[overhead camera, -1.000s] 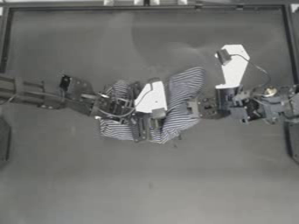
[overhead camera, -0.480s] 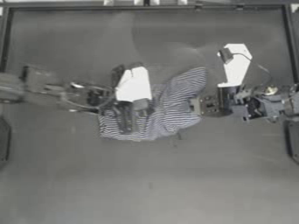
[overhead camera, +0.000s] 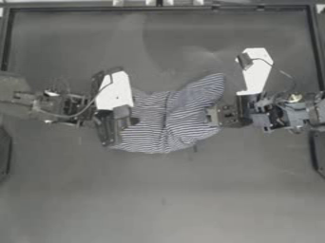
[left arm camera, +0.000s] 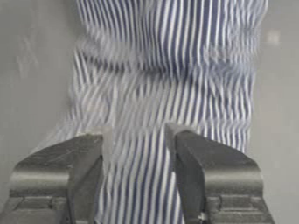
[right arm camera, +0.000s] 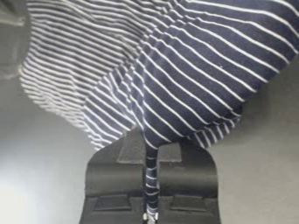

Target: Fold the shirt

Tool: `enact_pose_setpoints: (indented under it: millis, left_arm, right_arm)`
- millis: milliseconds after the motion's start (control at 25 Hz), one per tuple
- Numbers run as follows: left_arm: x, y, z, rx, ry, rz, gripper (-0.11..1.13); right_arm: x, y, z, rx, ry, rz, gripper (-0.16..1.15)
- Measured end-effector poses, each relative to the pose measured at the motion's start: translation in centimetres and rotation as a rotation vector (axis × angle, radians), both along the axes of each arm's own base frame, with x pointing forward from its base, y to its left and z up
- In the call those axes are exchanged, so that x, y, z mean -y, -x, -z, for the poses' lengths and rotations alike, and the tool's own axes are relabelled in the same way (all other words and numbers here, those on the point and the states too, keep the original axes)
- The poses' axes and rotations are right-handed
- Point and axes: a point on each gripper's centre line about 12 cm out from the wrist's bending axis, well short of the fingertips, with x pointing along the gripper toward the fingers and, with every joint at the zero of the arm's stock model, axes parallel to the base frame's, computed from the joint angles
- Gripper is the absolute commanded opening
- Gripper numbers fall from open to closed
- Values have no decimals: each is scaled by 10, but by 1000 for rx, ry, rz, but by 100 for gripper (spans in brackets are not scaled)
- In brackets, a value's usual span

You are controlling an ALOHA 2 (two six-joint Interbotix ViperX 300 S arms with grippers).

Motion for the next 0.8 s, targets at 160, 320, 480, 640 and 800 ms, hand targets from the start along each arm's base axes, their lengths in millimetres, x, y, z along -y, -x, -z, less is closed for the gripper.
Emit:
enact_pose_setpoints:
  millis: [160,320,480,640,800]
  left_arm:
    - [7,11,15,-11,39,9,79]
    - [12,15,33,-18,82,22,79]
    - [15,12,56,-49,112,34,79]
    - [16,5,68,-54,129,48,79]
    - [16,-7,73,-30,138,66,79]
  right_arm:
    - [-1,2,2,-20,-1,2,7]
    - [-3,3,1,-59,12,-2,7]
    - [-7,3,0,-110,11,-6,7]
    - [-9,4,-4,-179,-3,-29,7]
    - [-10,2,-13,-244,-16,-50,7]
